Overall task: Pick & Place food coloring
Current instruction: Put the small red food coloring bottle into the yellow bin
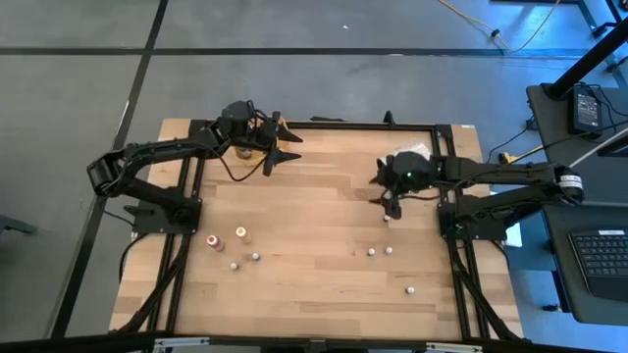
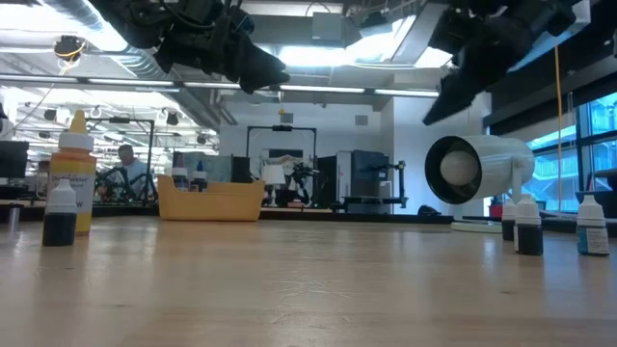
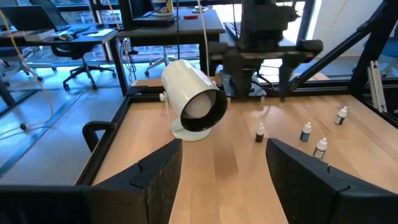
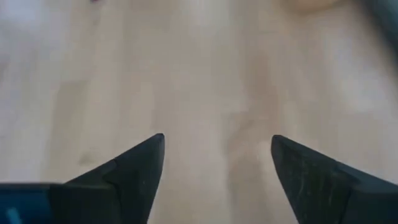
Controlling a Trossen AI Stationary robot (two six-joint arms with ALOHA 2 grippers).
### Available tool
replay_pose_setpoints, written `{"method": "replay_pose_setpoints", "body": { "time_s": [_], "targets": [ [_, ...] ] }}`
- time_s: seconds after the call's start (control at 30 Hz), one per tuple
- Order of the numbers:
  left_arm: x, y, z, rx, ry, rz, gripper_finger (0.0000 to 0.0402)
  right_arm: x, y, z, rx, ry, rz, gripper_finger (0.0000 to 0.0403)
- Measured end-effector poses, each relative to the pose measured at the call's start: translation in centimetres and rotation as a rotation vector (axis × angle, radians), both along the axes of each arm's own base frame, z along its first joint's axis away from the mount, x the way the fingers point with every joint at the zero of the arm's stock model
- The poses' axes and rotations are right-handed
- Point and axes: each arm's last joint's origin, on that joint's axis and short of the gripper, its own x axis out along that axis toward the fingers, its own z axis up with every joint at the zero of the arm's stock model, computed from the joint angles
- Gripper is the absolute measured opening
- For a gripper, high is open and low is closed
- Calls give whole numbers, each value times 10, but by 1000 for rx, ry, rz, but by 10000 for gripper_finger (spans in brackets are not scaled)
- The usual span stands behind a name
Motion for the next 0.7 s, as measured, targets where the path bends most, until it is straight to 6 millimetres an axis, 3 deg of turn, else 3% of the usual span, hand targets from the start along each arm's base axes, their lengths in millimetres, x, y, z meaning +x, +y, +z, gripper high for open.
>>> {"method": "replay_pose_setpoints", "body": {
  "time_s": [0.2,0.5,0.7],
  "targets": [
    [0,0,0,0,0,1,229,-1,16,-10,150,99,104,303],
    [0,0,0,0,0,1,227,-5,23,-31,215,330,-198,299],
    [0,0,0,0,1,3,229,4,23,-49,196,424,-202,299]
  ]
}}
